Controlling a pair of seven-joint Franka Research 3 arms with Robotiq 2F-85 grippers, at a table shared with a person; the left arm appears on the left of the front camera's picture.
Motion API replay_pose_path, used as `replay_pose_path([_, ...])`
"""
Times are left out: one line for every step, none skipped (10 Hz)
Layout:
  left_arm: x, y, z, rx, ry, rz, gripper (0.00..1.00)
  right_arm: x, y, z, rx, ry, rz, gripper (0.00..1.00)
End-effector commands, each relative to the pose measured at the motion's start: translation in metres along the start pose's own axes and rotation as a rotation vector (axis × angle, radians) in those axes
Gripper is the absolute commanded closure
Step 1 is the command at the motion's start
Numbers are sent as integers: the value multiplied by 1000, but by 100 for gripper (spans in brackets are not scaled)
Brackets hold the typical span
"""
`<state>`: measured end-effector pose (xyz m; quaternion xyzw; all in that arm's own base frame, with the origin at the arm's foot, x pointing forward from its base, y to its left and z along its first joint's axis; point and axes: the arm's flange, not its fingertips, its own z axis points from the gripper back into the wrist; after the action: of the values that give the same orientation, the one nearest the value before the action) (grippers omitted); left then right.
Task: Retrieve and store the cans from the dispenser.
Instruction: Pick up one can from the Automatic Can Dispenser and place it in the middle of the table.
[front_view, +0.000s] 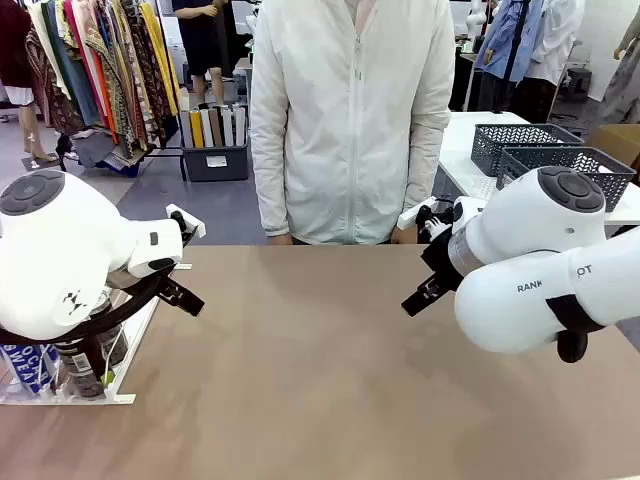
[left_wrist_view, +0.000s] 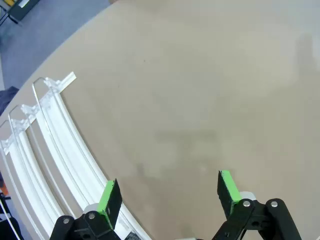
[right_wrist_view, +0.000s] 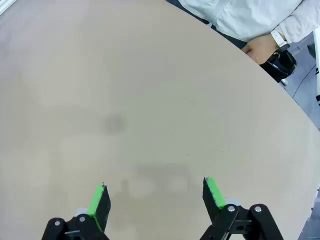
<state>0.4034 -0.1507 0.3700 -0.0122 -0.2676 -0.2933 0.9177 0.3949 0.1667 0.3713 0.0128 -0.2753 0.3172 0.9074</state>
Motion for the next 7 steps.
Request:
replay_pose_path([0, 0, 0, 0, 0, 0, 0, 0, 0, 0, 0, 0, 0, 0])
replay_pose_path([0, 0, 0, 0, 0, 0, 0, 0, 0, 0, 0, 0, 0, 0])
replay_pose_path([0, 0, 0, 0, 0, 0, 0, 0, 0, 0, 0, 0, 0, 0])
replay_pose_path([0, 0, 0, 0, 0, 0, 0, 0, 0, 0, 0, 0, 0, 0])
replay_pose_path([0, 0, 0, 0, 0, 1, 0, 0, 0, 0, 0, 0, 0, 0])
replay_pose_path([3, -2, 9, -81, 16, -16, 0, 0, 0, 0, 0, 0, 0, 0])
replay_pose_path([8, -2, 23, -181, 68, 6, 0, 4, -7, 13, 144, 73, -89, 0])
